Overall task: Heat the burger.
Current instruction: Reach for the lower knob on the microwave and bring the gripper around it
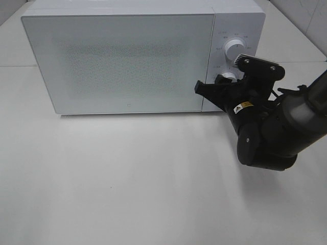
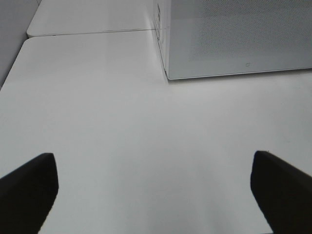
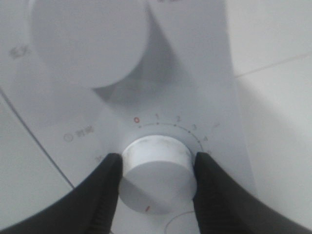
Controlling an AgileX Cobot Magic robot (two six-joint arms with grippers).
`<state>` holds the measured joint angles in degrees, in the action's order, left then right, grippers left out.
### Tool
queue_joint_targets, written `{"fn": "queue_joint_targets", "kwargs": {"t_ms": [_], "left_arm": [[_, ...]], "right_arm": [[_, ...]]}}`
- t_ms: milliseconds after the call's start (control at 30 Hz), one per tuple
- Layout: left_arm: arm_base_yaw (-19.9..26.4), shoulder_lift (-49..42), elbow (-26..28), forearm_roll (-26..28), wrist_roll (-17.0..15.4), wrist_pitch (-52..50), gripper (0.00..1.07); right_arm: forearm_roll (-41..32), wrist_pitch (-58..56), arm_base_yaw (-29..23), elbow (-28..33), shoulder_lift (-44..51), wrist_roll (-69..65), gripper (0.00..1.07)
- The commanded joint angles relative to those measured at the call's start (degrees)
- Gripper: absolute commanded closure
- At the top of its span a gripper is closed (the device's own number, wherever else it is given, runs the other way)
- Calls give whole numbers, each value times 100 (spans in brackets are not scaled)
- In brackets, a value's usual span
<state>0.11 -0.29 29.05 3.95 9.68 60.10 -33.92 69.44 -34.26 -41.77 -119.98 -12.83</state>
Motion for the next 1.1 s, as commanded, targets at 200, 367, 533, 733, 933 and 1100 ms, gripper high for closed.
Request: {"fn": "queue_joint_targets", "kwargs": {"t_ms": [200, 367, 533, 733, 933, 1100], "left_arm": [[6, -115, -6, 11, -29, -6, 2], [6, -115, -6, 11, -29, -6, 2], [6, -115, -6, 11, -29, -6, 2], [6, -115, -6, 11, -29, -6, 2], [6, -115, -6, 11, -29, -6, 2], [6, -115, -6, 11, -29, -6, 2]], "right_arm": [[378, -189, 23, -149, 17, -5191, 90], [361, 0, 23, -149, 17, -6320, 89], [355, 109, 23, -149, 17, -7179, 89], [378, 74, 23, -149, 17, -8520, 88], [378, 57, 23, -149, 17, -8486, 86], [378, 57, 23, -149, 17, -8486, 84]]}}
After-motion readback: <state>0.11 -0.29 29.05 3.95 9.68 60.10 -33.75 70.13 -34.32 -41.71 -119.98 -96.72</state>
